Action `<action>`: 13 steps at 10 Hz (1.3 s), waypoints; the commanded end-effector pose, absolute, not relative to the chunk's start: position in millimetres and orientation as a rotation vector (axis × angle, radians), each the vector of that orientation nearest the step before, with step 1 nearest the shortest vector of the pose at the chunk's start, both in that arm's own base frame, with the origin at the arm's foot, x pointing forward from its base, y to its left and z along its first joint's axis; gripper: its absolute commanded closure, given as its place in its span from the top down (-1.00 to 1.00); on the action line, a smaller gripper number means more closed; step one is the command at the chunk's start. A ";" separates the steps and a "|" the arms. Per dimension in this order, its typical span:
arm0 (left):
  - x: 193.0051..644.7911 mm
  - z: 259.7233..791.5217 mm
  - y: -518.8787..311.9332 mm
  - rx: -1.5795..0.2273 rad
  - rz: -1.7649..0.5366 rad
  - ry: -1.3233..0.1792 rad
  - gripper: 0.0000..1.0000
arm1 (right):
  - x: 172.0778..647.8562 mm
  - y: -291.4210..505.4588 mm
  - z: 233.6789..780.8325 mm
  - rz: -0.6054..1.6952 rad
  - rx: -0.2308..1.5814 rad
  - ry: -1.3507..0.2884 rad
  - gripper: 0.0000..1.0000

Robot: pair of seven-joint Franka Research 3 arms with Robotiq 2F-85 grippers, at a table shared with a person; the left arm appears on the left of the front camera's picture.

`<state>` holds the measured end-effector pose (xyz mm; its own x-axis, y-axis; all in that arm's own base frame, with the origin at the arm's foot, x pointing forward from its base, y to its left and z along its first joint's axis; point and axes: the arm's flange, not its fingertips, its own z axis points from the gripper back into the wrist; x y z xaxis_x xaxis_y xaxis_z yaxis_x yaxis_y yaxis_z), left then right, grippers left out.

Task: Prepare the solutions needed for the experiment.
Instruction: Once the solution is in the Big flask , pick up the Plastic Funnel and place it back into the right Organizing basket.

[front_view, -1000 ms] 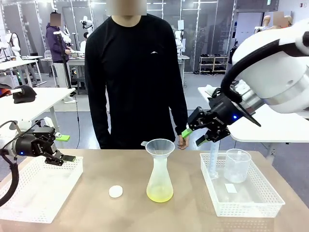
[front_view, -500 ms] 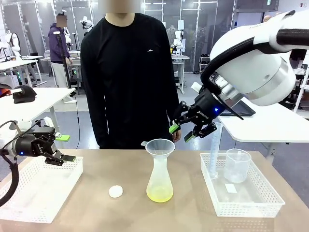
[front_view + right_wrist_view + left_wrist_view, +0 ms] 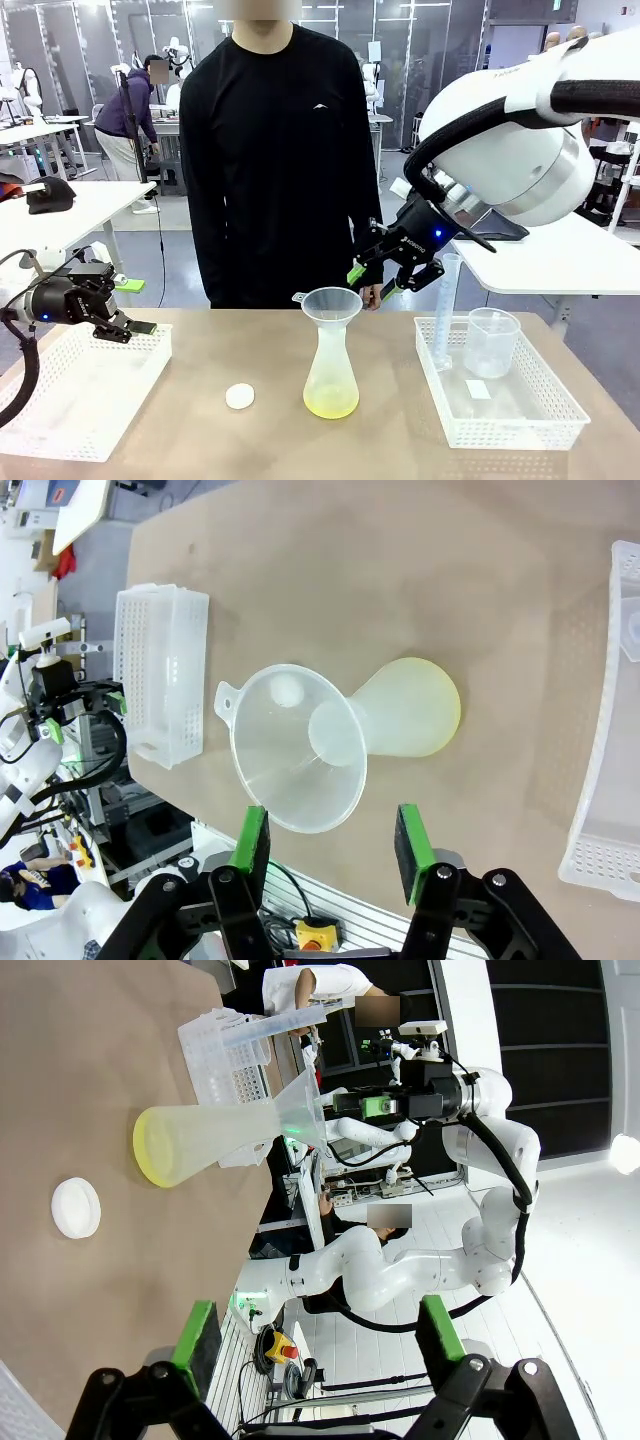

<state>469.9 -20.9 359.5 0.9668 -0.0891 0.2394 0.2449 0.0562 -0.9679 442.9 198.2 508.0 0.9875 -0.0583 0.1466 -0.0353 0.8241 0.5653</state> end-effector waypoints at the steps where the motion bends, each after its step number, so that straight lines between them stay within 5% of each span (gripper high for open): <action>1: 470.2 360.7 -21.4 -1.491 -0.265 -0.133 1.00 | 450.1 209.8 501.4 -0.043 0.585 -0.150 0.29; 10: 470.2 360.7 -21.4 -1.491 -0.265 -0.133 1.00 | 466.8 222.4 467.4 -0.043 0.574 -0.082 0.29; 11: 470.2 360.7 -21.4 -1.491 -0.265 -0.133 1.00 | 465.7 222.4 467.0 -0.046 0.586 -0.073 -0.08; 12: 470.2 360.7 -21.4 -1.491 -0.265 -0.133 1.00 | 465.4 222.2 467.1 -0.045 0.590 -0.069 -0.08; 13: 470.2 360.7 -21.4 -1.491 -0.265 -0.133 1.00 | 465.7 221.8 466.7 -0.056 0.599 -0.059 -0.45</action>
